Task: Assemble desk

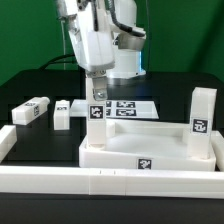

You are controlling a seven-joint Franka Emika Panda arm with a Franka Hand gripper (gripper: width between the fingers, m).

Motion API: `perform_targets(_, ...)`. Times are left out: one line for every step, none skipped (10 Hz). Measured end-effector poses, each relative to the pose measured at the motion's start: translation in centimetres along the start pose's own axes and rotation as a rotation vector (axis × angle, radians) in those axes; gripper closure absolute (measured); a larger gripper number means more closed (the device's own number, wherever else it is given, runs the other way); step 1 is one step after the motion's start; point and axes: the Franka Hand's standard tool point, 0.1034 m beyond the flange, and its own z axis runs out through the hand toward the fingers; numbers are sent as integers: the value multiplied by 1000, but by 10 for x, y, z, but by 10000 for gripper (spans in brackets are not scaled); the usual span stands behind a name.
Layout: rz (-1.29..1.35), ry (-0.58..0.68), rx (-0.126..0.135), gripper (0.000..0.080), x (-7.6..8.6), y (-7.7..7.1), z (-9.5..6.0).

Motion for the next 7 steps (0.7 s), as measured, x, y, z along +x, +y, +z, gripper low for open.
perform_targets(-62,0,0,187,0,0,0)
perform_targets(-136,0,0,157,0,0,0)
perform_targets(-202,0,0,152,0,0,0)
perform_targets(-256,1,-2,152,0,0,0)
perform_targets(-377,8,-16,151,0,1,0)
perform_targets(-465,11,-23,151,0,1,1)
perform_targets(-597,19,-44,151,0,2,1)
